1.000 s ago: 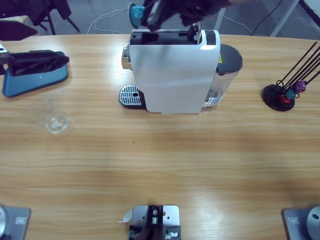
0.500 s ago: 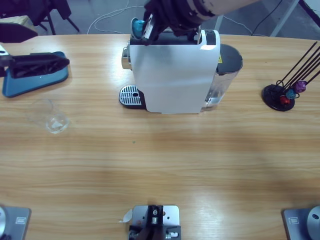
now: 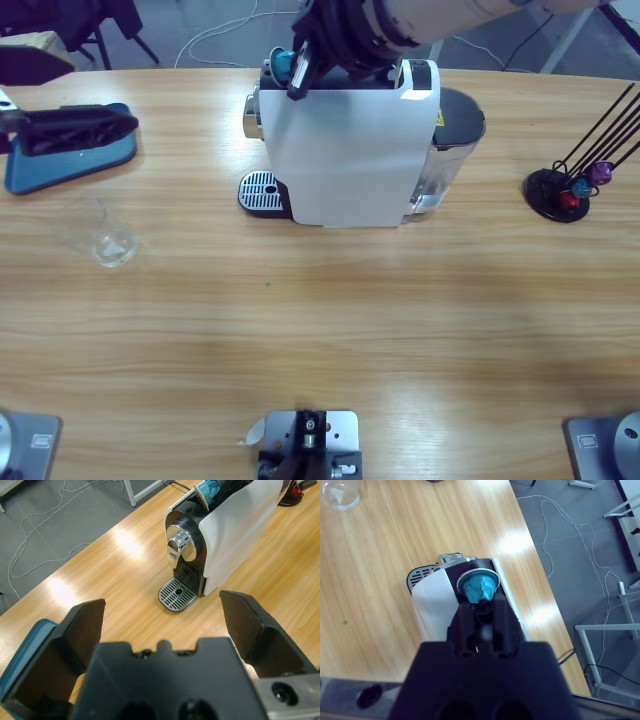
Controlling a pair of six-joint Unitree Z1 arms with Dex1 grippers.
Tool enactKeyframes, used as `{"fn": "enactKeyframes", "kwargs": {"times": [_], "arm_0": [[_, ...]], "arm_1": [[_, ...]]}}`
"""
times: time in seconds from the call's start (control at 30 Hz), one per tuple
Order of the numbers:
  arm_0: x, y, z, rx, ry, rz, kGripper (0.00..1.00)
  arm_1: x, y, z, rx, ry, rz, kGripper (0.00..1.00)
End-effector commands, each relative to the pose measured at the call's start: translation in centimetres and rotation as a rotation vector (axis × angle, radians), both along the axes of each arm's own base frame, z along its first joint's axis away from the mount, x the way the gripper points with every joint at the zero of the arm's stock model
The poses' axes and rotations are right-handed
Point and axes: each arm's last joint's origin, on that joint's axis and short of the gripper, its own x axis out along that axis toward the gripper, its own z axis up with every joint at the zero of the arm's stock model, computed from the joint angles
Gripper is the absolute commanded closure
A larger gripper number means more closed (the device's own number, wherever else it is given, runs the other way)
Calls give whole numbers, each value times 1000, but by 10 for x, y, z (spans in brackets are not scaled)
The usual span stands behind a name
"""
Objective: Pour coffee
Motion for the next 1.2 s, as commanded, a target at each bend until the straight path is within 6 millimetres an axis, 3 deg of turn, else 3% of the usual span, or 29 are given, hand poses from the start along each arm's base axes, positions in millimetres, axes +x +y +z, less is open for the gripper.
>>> {"fn": "enactKeyframes", "kwargs": {"times": [0.03,0.1,0.2,0.3,0.33,0.37,0.47,0.5,0.6,0.73,0.87,0.93,1.0,1.1,1.2], "arm_0": [[-2,5,-13,41,26,17,0],[-2,5,-13,41,26,17,0],[-2,5,-13,40,27,18,0],[-2,5,-13,39,27,18,0],[-2,5,-13,39,26,18,0],[-2,5,-13,38,26,18,0],[-1,4,-12,30,22,19,0],[-1,4,-11,27,19,19,0],[-4,7,-6,11,4,17,0],[-7,10,1,-13,-14,12,0],[-11,9,4,-25,-20,-10,0],[-14,9,5,-27,-22,-23,0],[-16,10,5,-32,-16,-22,0],[-18,11,5,-36,-11,-26,0],[-16,8,3,-27,-3,-28,0]], "arm_1": [[5,1,-28,-65,74,-45,480],[6,0,-26,-68,62,-63,309],[5,-2,-21,-58,51,-78,170],[1,-5,-14,-41,42,-76,112],[-2,-6,-10,-27,41,-66,129],[-6,-7,-5,-7,44,-45,224],[-28,-9,22,128,89,25,960],[-39,-11,30,161,103,29,1000],[-61,-21,28,216,183,-44,1000],[-91,-70,6,321,311,-345,1000],[-115,-112,0,483,370,-530,1000],[-119,-124,4,569,366,-628,1000],[-114,-129,14,667,332,-702,1000],[-77,-126,31,816,301,-793,1000],[-37,-116,30,893,303,-842,1000]]}}
